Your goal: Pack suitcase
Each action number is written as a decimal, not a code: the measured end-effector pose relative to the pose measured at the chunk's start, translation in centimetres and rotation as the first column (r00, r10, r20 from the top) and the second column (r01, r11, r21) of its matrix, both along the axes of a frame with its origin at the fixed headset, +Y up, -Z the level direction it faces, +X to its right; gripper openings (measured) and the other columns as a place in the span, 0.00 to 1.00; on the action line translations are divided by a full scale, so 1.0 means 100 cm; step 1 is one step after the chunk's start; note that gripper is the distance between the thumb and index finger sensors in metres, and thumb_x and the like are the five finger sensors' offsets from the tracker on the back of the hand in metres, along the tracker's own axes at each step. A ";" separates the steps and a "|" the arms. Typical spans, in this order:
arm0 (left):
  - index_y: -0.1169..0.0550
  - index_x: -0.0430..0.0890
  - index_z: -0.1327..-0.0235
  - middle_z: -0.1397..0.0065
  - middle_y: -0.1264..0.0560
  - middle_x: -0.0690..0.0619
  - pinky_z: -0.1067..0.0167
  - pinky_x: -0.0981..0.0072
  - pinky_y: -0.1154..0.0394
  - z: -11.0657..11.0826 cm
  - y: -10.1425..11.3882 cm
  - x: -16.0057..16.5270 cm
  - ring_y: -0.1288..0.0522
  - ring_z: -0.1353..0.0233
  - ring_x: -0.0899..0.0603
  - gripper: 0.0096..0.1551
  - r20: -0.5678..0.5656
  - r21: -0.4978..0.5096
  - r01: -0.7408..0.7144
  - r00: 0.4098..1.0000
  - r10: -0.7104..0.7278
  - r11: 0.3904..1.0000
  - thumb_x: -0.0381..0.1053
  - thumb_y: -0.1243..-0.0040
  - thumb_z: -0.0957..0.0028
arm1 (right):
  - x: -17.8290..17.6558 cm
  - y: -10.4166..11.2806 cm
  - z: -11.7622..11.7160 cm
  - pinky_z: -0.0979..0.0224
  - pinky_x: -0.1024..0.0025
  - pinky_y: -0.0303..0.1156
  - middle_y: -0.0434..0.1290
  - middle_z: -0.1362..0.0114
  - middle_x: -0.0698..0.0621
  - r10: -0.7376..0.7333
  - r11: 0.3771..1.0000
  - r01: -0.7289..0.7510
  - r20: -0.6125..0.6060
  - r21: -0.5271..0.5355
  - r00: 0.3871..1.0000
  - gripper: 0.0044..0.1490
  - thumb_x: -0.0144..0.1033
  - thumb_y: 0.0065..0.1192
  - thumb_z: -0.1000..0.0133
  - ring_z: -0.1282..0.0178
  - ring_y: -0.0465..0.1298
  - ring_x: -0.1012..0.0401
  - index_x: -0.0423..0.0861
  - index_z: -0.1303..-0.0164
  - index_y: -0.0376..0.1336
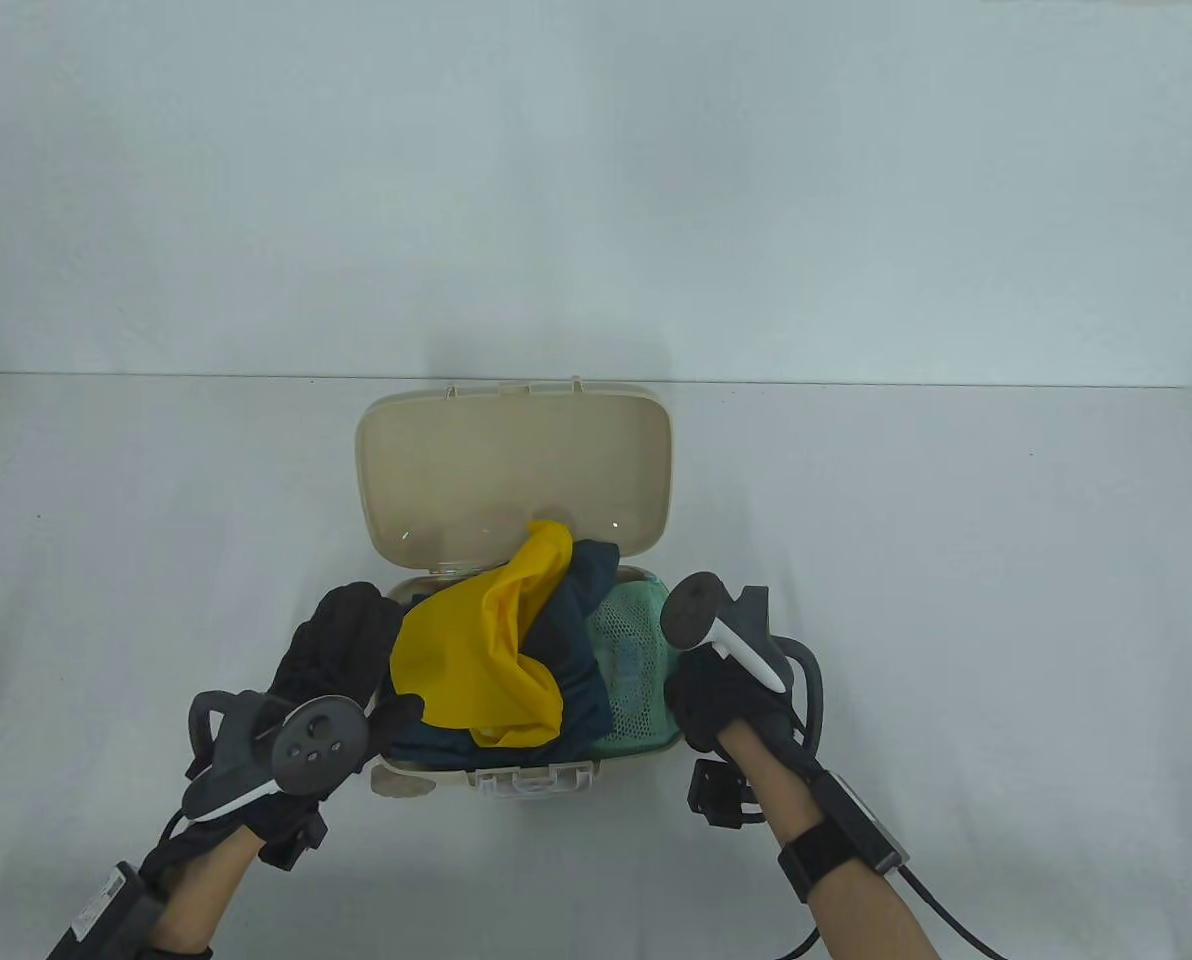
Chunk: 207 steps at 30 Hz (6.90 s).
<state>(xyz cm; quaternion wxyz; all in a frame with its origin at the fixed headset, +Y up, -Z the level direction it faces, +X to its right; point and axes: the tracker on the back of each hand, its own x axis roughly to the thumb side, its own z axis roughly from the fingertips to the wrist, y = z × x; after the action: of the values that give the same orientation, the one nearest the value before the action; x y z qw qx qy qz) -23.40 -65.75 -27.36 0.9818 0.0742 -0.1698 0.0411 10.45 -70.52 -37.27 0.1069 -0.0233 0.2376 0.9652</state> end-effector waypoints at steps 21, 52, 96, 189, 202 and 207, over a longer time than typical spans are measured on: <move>0.72 0.57 0.23 0.12 0.65 0.43 0.19 0.39 0.48 -0.095 0.011 0.083 0.59 0.12 0.31 0.68 0.201 -0.367 0.327 0.942 -0.268 0.871 0.80 0.51 0.59 | -0.015 0.060 -0.008 0.56 0.68 0.86 0.80 0.39 0.40 -0.101 0.995 0.101 -0.014 0.024 0.995 0.48 0.57 0.53 0.41 0.53 0.87 0.57 0.33 0.23 0.55; 0.64 0.58 0.20 0.14 0.68 0.41 0.25 0.30 0.48 -0.098 -0.074 0.127 0.60 0.15 0.25 0.64 0.247 -0.589 0.466 0.881 -0.403 0.660 0.79 0.48 0.58 | -0.074 0.000 -0.015 0.48 0.65 0.84 0.68 0.26 0.32 0.090 0.996 -0.092 -0.055 -0.022 0.994 0.65 0.63 0.54 0.44 0.42 0.84 0.49 0.28 0.20 0.36; 0.72 0.64 0.27 0.17 0.76 0.47 0.23 0.34 0.60 -0.092 -0.081 0.096 0.70 0.16 0.31 0.65 0.248 -0.680 0.393 0.918 -0.310 0.619 0.77 0.46 0.59 | -0.070 -0.006 -0.014 0.46 0.67 0.83 0.59 0.20 0.36 -0.071 0.997 0.070 -0.010 -0.026 0.997 0.68 0.59 0.60 0.44 0.39 0.80 0.48 0.37 0.21 0.24; 0.56 0.49 0.17 0.12 0.53 0.44 0.21 0.44 0.47 -0.065 -0.025 0.009 0.49 0.13 0.34 0.61 0.047 -0.506 0.308 0.942 -0.332 0.805 0.68 0.40 0.55 | -0.062 0.035 0.002 0.18 0.38 0.52 0.36 0.11 0.39 0.026 0.986 0.076 -0.591 0.147 0.807 0.70 0.74 0.50 0.52 0.12 0.46 0.37 0.46 0.18 0.26; 0.55 0.51 0.17 0.12 0.52 0.49 0.20 0.46 0.49 -0.067 -0.053 0.004 0.50 0.13 0.37 0.61 0.022 -0.535 0.255 0.957 -0.288 0.806 0.68 0.40 0.57 | -0.091 -0.019 0.012 0.17 0.42 0.51 0.32 0.13 0.38 0.109 0.990 -0.026 -0.652 0.136 0.750 0.74 0.74 0.50 0.56 0.13 0.44 0.36 0.44 0.22 0.21; 0.54 0.51 0.17 0.12 0.52 0.49 0.20 0.46 0.49 -0.065 -0.055 0.005 0.49 0.13 0.37 0.61 0.020 -0.526 0.262 0.955 -0.296 0.809 0.69 0.40 0.58 | -0.094 -0.027 0.011 0.17 0.42 0.51 0.30 0.14 0.37 0.046 0.998 -0.004 -0.652 0.066 0.757 0.74 0.74 0.49 0.55 0.14 0.42 0.35 0.44 0.23 0.19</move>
<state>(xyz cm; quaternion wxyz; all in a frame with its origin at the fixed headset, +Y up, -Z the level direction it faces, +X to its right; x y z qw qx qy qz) -22.86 -71.26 -33.88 0.9648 -0.2200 -0.1305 -0.0611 1.00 -73.26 -36.20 0.0050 0.3144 0.2304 0.9209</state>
